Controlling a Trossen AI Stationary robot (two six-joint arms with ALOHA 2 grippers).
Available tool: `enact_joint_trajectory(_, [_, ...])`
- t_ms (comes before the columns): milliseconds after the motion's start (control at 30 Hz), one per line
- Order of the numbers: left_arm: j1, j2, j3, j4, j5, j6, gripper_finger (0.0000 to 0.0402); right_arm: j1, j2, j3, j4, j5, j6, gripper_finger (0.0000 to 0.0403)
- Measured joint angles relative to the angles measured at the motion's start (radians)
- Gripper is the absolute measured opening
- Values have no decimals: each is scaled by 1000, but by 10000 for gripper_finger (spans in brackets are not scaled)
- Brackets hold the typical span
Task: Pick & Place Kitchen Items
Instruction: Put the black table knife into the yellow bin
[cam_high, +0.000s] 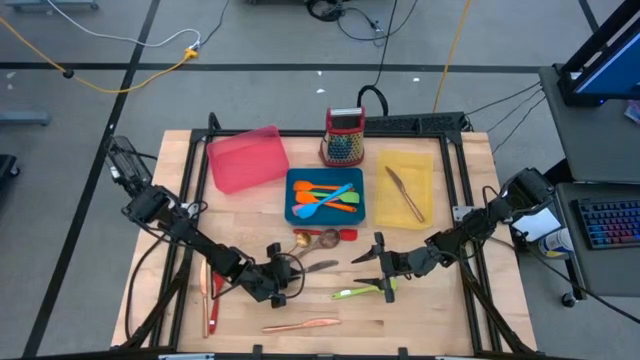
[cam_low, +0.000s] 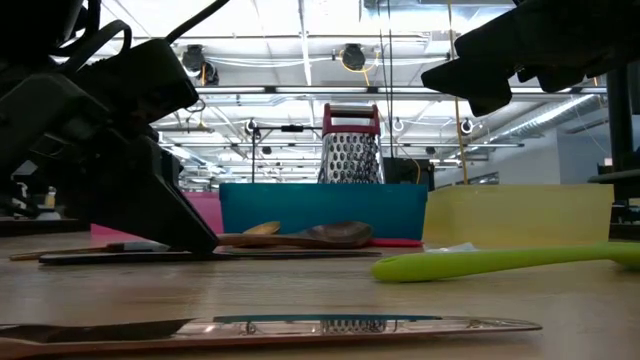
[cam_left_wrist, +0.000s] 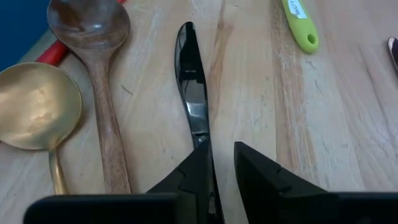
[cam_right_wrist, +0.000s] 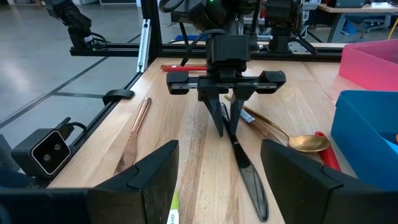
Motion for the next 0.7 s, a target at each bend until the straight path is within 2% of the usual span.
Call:
enact_joint_trajectory(333, [-2, 0, 0, 0, -2, -7, 122, 0, 0, 0, 0, 0, -3, 222])
enact_joint_trajectory(700, [-36, 36, 1, 16, -61, -59, 120, 0, 0, 0, 0, 0, -7, 222])
